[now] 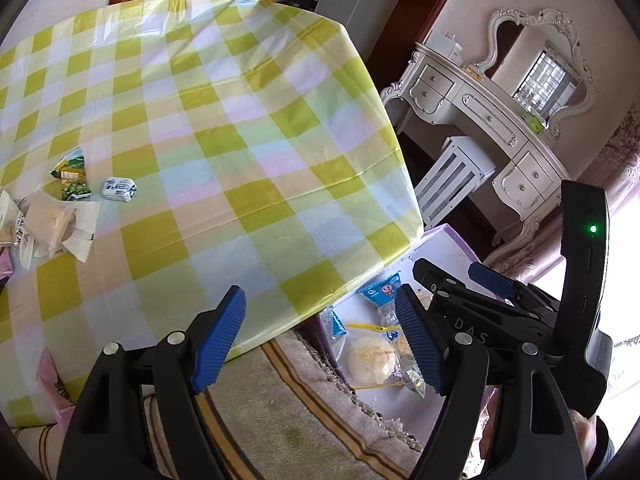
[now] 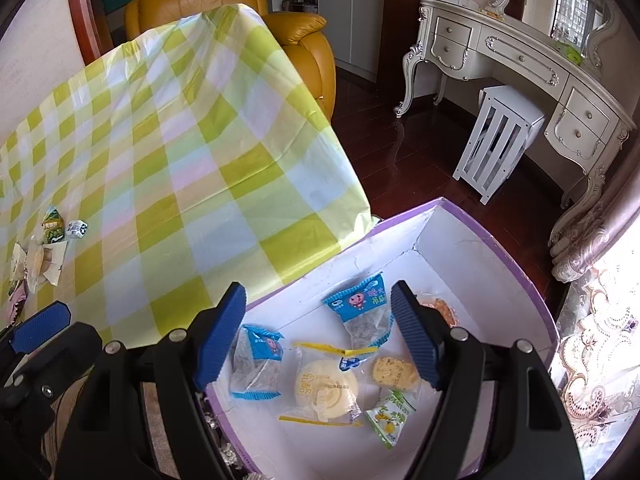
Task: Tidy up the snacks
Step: 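Carry both packets to the white box and release them inside, then move both tools back toward the snacks on the table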
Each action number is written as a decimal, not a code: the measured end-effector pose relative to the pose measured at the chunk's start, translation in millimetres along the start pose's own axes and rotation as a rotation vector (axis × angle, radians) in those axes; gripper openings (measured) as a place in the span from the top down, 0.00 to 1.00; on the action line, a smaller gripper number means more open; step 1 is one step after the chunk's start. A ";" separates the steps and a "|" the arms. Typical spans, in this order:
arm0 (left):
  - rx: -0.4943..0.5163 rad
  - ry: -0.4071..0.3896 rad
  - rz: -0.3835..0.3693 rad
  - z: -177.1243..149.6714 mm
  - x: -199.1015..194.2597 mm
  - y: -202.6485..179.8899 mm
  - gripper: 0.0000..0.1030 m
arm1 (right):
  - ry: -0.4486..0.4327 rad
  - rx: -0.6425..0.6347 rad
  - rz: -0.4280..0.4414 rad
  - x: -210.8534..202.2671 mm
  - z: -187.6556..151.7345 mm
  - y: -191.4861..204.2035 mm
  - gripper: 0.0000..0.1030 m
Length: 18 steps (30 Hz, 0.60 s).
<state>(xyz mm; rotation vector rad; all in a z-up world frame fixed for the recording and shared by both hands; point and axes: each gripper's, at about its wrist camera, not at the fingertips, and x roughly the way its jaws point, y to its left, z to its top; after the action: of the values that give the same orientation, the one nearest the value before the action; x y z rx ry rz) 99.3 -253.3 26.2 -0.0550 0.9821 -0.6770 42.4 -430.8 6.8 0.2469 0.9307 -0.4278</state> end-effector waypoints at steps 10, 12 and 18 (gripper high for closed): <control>-0.115 -0.067 0.065 -6.8 -35.4 62.4 0.26 | 0.011 -0.096 0.049 -7.5 -4.2 54.6 0.27; -0.136 -0.079 0.076 -8.7 -42.4 73.3 0.24 | 0.012 -0.114 0.057 -8.9 -4.6 64.3 0.27; -0.195 -0.108 0.098 -16.8 -61.0 102.9 0.24 | 0.014 -0.169 0.074 -11.3 -6.5 93.2 0.26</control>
<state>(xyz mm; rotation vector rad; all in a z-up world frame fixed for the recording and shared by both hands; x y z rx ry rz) 115.5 -133.6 27.5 -0.2115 0.9380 -0.4826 74.5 -342.6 14.3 0.1296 0.9627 -0.2776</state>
